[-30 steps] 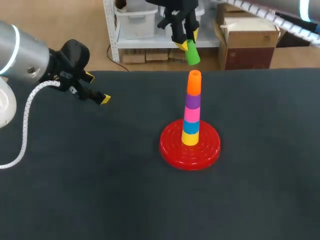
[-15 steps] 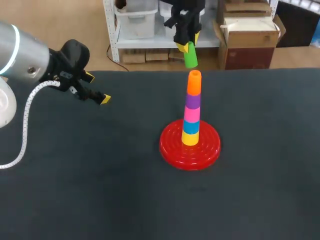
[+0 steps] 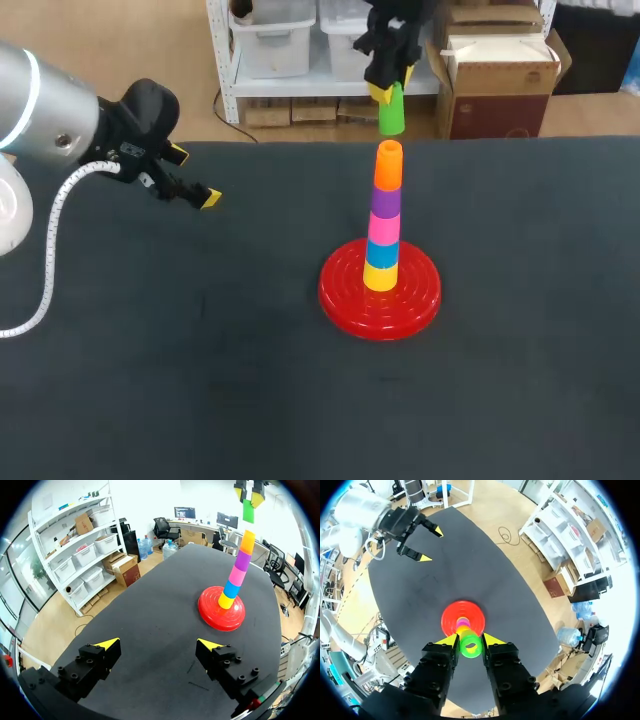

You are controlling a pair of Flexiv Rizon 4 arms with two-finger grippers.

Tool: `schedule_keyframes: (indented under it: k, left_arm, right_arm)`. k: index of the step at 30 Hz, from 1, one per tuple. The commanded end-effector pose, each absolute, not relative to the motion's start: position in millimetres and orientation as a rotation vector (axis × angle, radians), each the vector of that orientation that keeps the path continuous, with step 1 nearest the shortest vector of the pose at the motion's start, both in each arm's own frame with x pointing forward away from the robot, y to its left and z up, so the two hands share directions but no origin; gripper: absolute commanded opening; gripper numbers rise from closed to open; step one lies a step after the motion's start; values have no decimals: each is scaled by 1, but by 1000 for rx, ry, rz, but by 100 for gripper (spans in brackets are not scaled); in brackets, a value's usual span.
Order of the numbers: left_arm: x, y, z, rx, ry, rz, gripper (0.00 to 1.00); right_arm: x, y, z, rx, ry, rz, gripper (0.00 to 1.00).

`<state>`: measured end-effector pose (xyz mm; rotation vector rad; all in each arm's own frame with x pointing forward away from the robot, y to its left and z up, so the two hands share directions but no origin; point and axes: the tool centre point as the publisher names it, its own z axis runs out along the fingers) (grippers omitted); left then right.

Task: Pick up and stack the cylinders on the red base in this order: pink,purple,orange,green

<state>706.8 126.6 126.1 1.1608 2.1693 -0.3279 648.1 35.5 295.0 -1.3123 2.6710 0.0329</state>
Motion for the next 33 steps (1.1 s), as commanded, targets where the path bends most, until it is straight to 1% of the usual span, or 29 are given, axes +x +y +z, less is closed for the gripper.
schedule_keyframes:
  k: [1,13,33]
  left_arm:
    - [707,127,126,1161,2169,-327,100]
    - [707,127,126,1161,2169,-327,100]
    - [707,127,126,1161,2169,-327,100]
  right_arm:
    - [644,31,291,-1147,2279,314,0]
    - [647,31,286,-1248,2380,334,0]
    - [644,16,305,-1435,2474,321,0]
